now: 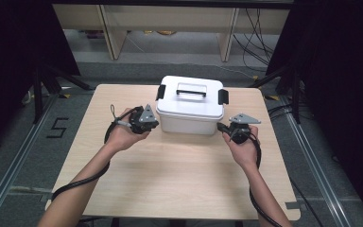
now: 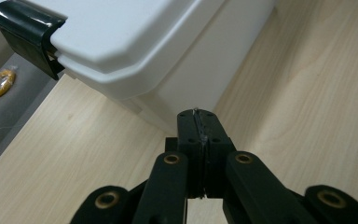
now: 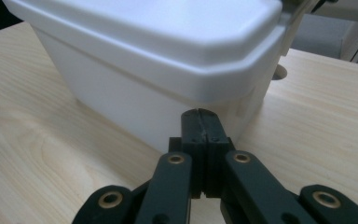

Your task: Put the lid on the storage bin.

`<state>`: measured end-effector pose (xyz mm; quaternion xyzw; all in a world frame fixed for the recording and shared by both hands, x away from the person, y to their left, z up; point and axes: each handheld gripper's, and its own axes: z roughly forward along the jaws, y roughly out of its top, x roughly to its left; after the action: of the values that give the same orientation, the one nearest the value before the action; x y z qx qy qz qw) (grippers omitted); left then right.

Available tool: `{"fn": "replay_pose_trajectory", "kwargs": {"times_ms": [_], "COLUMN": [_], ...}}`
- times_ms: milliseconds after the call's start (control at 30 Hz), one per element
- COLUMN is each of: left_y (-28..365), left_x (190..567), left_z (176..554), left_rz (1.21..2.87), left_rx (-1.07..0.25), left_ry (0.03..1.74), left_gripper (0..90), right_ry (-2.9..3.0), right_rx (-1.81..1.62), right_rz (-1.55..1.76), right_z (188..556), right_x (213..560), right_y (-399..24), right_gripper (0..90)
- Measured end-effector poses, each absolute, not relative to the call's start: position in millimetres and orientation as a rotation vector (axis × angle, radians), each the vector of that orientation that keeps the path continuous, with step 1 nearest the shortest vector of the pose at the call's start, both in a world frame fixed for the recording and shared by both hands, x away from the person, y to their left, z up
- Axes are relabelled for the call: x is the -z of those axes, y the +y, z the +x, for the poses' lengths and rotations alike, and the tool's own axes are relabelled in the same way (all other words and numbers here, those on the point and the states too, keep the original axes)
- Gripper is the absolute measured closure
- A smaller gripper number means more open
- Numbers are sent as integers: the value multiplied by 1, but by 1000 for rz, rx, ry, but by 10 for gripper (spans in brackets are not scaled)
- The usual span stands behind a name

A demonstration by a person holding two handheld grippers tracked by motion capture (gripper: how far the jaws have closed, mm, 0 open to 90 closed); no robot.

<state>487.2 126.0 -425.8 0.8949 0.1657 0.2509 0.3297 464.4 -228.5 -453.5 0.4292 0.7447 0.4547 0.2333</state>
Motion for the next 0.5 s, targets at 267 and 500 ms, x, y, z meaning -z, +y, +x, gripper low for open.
{"fn": "replay_pose_trajectory", "kwargs": {"times_ms": [267, 500], "left_y": [120, 116], "left_x": [433, 433], "left_z": [492, 498], "left_rz": [2331, 2299], "left_rx": [-621, -633], "left_ry": [467, 481], "left_gripper": [868, 862], "right_ry": [2025, 2021], "right_rx": [-1251, -1266], "right_rz": [1202, 1153], "right_z": [464, 464], "right_x": [448, 437], "right_y": [-226, -229], "right_gripper": [900, 900]}}
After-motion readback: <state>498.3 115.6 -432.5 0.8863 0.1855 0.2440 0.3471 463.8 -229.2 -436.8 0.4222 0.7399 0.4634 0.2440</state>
